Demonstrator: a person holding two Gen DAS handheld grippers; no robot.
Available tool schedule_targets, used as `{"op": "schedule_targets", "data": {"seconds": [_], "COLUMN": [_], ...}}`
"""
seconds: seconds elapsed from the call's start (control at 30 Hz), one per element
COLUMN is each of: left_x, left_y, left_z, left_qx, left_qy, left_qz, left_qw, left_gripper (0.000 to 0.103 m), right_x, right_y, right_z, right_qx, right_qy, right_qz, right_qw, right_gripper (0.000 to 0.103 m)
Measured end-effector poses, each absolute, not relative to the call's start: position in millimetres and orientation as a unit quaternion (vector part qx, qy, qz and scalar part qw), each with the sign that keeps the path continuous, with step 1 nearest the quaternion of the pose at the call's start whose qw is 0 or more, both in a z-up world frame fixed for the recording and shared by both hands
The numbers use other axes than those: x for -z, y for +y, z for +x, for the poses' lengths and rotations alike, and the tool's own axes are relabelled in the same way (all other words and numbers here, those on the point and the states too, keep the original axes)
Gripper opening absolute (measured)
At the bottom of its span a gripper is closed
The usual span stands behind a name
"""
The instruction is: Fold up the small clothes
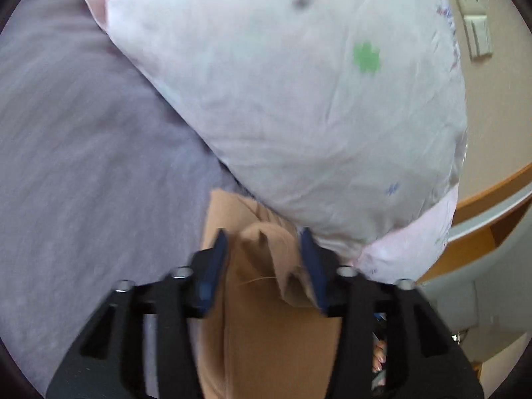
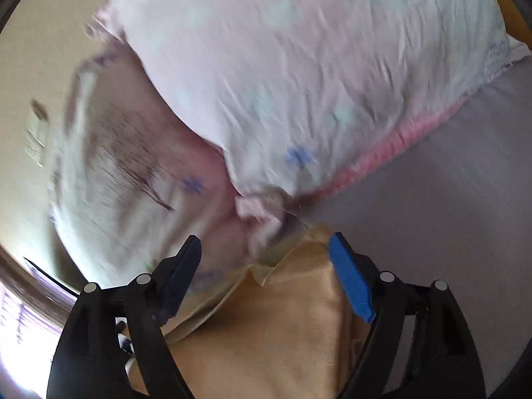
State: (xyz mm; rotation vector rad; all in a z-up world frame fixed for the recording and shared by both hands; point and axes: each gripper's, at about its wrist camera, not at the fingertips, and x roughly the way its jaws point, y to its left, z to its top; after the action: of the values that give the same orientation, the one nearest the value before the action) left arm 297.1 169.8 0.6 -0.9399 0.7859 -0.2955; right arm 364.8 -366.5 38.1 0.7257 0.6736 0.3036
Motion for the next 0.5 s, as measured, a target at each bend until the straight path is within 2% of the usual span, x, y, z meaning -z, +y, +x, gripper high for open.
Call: {"op": "schedule_targets", "data": {"seconds": [0.13,0.27,0.43,0.5], "left_x": [-19.7,-15.2,7.0,6.5], "left_y": [177.7,177.2,159.1,148.2], "left_z": [261.9,230.9,217.0,216.1], "left_qx": [0.151,0.152,0.154,0.151], "left_qy": [0.367,0.405,0.461,0.456], "left_qz": [-0.412,-0.371,-0.333,-0.315], "left_qw": [0.820,0.822,0.808,0.818], "left_gripper": [0.063,0.067,0.067,0.068], "right_x": [-48.7,-47.0,-30.6,-26.3], "right_y": [-349.7,-344.7,-353.9,-358.7], "right_z": [328.5,299.5,301.6,304.7], "right_qx": [-0.173,-0.182,-0.175,-0.176], "right_qy": [0.331,0.322,0.296,0.303], "right_qz": [0.284,0.249,0.289,0.304], "right_qw": [0.883,0.895,0.893,0.886], "right_gripper": [0.081,0.081,0.081,0.081]}}
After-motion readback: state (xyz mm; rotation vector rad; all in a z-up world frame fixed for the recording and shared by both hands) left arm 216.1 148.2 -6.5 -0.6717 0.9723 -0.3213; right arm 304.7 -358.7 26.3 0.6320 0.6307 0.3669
